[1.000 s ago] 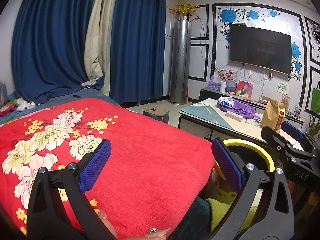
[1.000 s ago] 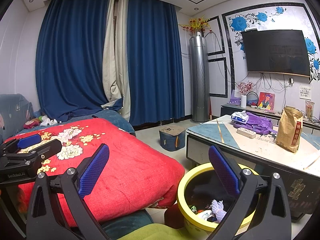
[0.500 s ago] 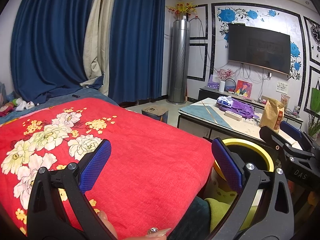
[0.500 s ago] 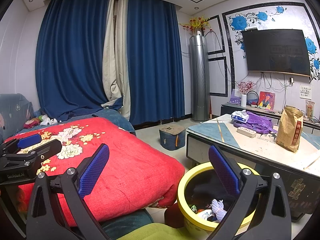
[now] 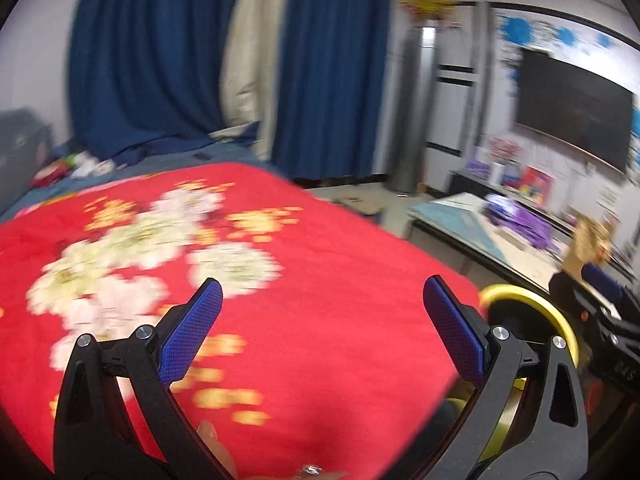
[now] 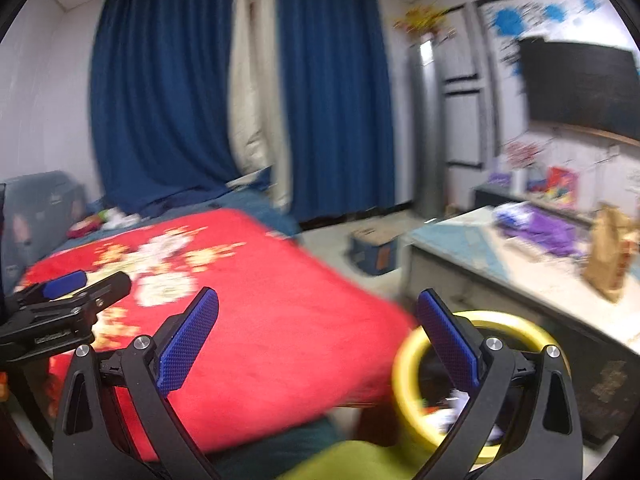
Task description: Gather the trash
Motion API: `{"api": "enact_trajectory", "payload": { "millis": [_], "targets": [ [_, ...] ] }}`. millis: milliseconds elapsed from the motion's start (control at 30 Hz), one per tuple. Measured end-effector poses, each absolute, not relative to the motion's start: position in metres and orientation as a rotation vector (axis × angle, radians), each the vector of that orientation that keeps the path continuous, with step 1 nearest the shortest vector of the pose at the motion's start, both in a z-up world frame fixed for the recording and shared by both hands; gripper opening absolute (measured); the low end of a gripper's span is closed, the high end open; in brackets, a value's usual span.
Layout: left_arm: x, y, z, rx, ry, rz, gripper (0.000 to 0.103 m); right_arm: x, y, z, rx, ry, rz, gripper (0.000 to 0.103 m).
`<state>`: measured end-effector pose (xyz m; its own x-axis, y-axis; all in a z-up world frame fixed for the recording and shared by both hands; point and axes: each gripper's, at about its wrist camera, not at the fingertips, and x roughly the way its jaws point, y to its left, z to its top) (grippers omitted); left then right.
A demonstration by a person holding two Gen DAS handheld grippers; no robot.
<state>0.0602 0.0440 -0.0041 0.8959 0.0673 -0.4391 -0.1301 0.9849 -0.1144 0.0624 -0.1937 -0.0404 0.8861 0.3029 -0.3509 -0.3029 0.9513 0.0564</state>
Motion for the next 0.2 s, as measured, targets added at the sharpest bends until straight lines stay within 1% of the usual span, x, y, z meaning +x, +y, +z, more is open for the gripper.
{"api": "enact_trajectory", "payload": {
  "millis": [67, 100, 133, 200],
  "targets": [
    [0.052, 0.093, 0.000, -0.188, 0.456, 0.218, 0.092, 0.075, -0.146, -0.038, -0.030, 0.432, 0.462, 0.097],
    [0.041, 0.138, -0.001, -0.223, 0.463, 0.330, 0.092, 0.078, -0.108, -0.038, -0.061, 0.468, 0.568, 0.097],
    [0.034, 0.164, -0.003, -0.236, 0.476, 0.395, 0.092, 0.078, -0.072, -0.039, -0.096, 0.490, 0.649, 0.097],
    [0.014, 0.235, -0.016, -0.256, 0.560, 0.588, 0.092, 0.070, 0.013, -0.047, -0.211, 0.548, 0.838, 0.097]
  ]
}}
